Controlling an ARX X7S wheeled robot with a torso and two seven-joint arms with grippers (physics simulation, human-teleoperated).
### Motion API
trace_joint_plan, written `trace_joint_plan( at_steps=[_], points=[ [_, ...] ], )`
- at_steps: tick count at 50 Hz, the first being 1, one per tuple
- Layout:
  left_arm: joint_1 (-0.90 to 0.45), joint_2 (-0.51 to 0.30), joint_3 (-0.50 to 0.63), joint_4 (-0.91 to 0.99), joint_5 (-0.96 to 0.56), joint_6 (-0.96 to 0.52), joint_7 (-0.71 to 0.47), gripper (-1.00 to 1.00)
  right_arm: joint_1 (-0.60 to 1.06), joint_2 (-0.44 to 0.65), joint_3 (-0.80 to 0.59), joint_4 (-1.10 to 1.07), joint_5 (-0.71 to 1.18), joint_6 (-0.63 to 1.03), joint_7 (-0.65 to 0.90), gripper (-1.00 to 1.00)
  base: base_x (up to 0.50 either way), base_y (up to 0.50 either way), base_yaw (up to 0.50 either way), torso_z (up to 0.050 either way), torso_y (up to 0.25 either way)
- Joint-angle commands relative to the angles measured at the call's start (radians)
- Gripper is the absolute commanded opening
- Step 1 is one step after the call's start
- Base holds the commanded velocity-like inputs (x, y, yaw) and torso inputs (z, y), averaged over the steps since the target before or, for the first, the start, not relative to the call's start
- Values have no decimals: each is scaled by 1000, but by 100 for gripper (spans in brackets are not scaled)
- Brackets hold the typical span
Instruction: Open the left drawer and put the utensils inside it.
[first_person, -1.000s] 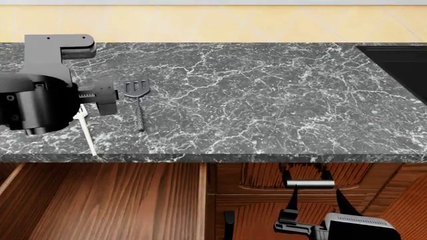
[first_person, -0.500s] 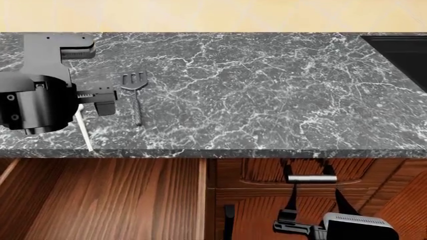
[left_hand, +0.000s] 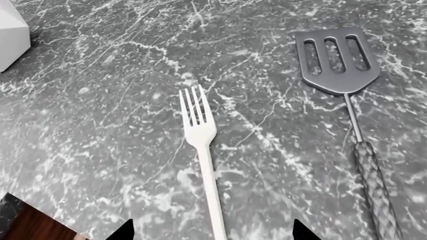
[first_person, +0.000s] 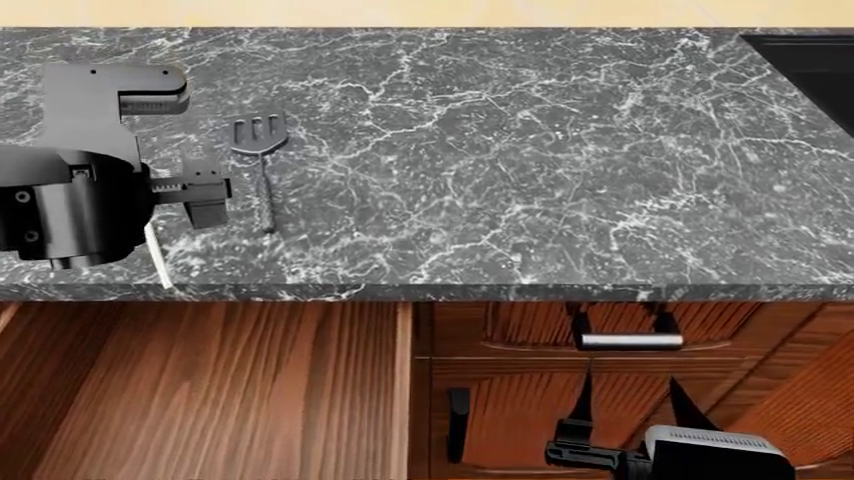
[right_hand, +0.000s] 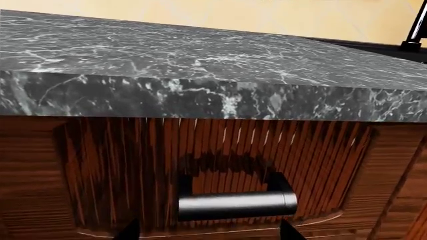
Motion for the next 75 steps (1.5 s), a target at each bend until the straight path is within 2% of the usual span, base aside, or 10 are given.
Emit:
trace_joint_plan(
  at_steps=[1, 31, 48, 75],
  points=[
    [6, 5, -8, 5, 9, 20, 38, 100, 14, -9, 3, 23, -22, -2, -4, 100, 0, 0, 0, 0, -90],
    [18, 1, -23, 12, 14, 41, 35, 100, 18, -4, -2, 35, -18, -9, 0, 100, 0, 0, 0, 0, -91],
    [104, -26, -100, 61, 3, 250, 33, 100, 17, -3, -9, 29, -21, -4, 7, 100, 0, 0, 0, 0, -15],
    [113, -28, -109, 66, 6, 269, 12, 100, 22, 0, -16, 41, -20, -11, 10, 100, 0, 0, 0, 0, 0]
  ],
)
